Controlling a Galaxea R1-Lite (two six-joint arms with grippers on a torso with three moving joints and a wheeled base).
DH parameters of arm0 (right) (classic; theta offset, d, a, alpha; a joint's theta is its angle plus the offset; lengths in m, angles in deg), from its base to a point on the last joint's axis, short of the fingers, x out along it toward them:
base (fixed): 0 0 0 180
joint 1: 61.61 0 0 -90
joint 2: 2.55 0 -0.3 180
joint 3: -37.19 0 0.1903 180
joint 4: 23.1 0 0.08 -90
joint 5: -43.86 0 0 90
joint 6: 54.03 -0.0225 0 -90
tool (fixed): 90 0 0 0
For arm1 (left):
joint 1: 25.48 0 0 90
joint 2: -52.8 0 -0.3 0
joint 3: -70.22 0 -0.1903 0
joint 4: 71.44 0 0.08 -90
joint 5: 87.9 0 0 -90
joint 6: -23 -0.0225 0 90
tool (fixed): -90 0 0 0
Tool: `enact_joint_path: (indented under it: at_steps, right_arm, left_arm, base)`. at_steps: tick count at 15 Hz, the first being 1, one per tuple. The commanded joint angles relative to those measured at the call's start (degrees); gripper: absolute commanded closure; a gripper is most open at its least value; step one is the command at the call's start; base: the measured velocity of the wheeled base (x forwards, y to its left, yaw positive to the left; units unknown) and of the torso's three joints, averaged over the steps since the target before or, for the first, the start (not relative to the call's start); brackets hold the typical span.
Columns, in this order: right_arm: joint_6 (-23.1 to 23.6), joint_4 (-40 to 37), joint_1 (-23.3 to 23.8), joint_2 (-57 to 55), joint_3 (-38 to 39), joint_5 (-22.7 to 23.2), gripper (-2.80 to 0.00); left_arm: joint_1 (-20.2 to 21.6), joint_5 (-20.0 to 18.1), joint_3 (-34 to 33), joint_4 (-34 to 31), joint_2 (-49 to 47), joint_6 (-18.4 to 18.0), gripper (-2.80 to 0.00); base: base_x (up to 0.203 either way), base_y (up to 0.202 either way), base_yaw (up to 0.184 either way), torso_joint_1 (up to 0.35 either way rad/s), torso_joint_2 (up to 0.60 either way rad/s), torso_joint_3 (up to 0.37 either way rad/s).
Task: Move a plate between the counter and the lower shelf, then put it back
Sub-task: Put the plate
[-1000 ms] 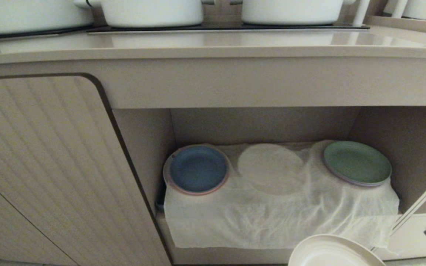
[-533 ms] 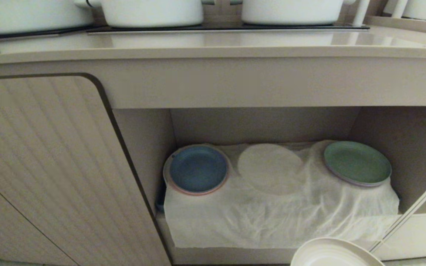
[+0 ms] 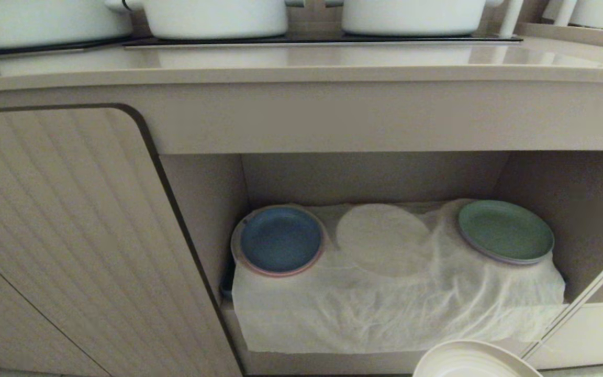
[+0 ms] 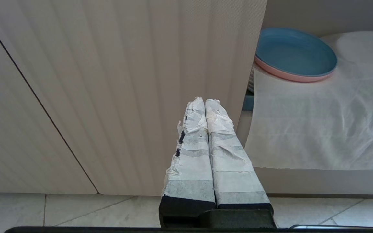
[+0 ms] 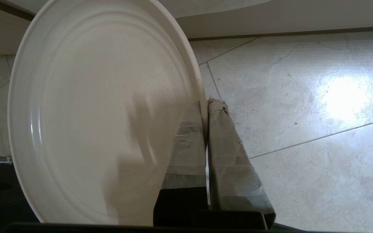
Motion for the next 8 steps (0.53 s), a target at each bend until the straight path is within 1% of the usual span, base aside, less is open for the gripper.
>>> enact_joint_path:
  at_steps: [1,8]
  right_arm:
    - [-0.1,0.0,0.0,0.2,0.0,0.1,0.00]
    - [-0.6,-0.7,0.0,1.0,0.0,0.1,0.00]
  left_arm:
    - [0.0,0.0,0.0,0.0,0.0,0.0,0.00]
    - [0.0,0.0,0.0,0.0,0.0,0.0,0.00]
  base:
    - [0.000,0.000,0.000,0.000,0.00,0.000]
    - [0.000,0.000,0.000,0.000,0.00,0.000]
